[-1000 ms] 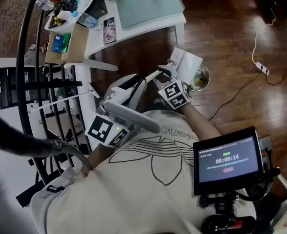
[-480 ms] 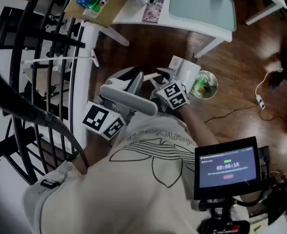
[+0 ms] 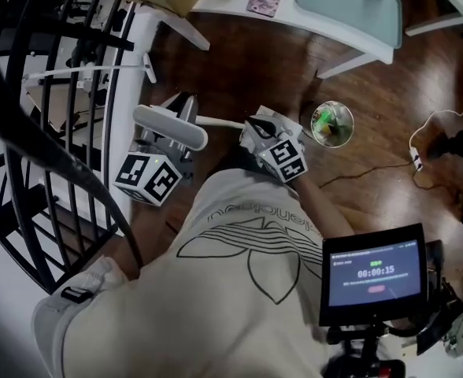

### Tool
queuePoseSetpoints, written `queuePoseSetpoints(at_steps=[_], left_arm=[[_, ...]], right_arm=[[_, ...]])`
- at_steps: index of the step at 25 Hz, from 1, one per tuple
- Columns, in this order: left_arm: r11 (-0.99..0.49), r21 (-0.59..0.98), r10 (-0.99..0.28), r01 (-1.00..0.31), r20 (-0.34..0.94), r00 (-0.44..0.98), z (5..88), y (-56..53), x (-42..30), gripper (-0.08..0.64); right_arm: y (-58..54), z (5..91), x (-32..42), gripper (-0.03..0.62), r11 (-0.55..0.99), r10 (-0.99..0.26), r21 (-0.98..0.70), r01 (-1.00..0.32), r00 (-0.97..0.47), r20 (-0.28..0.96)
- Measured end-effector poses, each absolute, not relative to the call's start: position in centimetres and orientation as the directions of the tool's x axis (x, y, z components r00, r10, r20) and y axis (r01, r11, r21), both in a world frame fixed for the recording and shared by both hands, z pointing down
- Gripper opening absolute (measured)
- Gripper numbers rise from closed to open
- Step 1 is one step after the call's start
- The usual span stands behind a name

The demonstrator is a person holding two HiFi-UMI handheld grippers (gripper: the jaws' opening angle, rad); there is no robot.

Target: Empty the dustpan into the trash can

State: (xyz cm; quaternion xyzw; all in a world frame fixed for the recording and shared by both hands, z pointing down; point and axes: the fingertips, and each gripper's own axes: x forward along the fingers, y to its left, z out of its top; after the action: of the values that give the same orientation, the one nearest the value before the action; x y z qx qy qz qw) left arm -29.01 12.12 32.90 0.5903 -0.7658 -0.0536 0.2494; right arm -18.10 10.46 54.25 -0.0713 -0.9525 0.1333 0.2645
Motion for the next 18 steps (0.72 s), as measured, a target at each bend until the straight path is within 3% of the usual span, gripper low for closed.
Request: queuePoseSetpoints(at_steps=[8, 18], left_arm=[[0.355, 0.346, -0.908, -0.868, 0.35, -0.232, 36.5, 13.4, -31.3, 0.078], [0.387, 0.309, -0.904, -0.869, 0.313, -0.292, 43.1, 13.0, -36.5, 0.074]], right_arm=[[5.1, 53.1, -11.2, 0.003, 0.947, 0.082, -0.31, -0.086, -0.866, 0.492], [2.4, 50.7, -4.5, 0.003, 0.896, -0.182, -0.271, -0.351, -0.848, 0.498]])
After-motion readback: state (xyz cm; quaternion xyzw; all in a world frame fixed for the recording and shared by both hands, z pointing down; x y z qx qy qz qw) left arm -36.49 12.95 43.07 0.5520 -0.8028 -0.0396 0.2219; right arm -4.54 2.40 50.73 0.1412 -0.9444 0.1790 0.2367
